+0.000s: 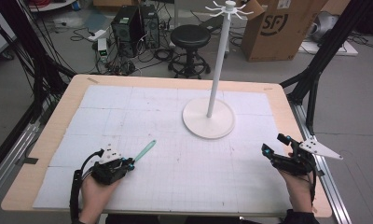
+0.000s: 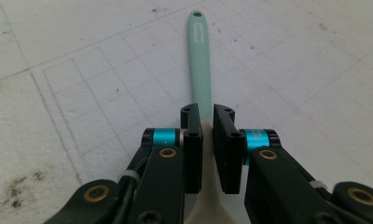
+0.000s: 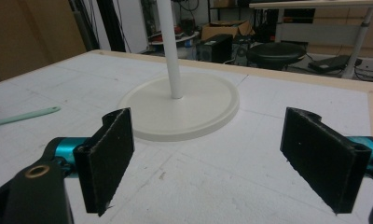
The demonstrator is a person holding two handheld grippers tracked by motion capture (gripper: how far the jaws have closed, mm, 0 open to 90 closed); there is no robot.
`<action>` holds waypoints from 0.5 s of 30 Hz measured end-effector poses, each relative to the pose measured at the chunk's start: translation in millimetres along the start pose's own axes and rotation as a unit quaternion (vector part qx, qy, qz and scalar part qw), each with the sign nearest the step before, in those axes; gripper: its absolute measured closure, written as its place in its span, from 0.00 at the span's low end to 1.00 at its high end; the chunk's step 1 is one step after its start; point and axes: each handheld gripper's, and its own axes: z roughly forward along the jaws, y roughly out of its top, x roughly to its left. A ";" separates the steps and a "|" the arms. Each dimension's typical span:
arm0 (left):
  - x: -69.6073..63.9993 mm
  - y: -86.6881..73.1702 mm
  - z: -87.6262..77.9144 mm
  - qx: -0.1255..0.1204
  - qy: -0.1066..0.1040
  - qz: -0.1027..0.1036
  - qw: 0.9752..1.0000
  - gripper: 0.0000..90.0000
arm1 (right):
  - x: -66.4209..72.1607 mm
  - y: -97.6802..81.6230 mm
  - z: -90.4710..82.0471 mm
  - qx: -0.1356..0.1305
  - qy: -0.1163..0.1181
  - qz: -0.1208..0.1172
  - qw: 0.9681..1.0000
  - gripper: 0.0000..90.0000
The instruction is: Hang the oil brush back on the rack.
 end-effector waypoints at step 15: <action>-2.1 42.8 -12.3 -0.073 -0.034 -0.003 0.997 0.92 | 0.1 -0.3 0.1 0.001 0.000 0.000 1.000 0.18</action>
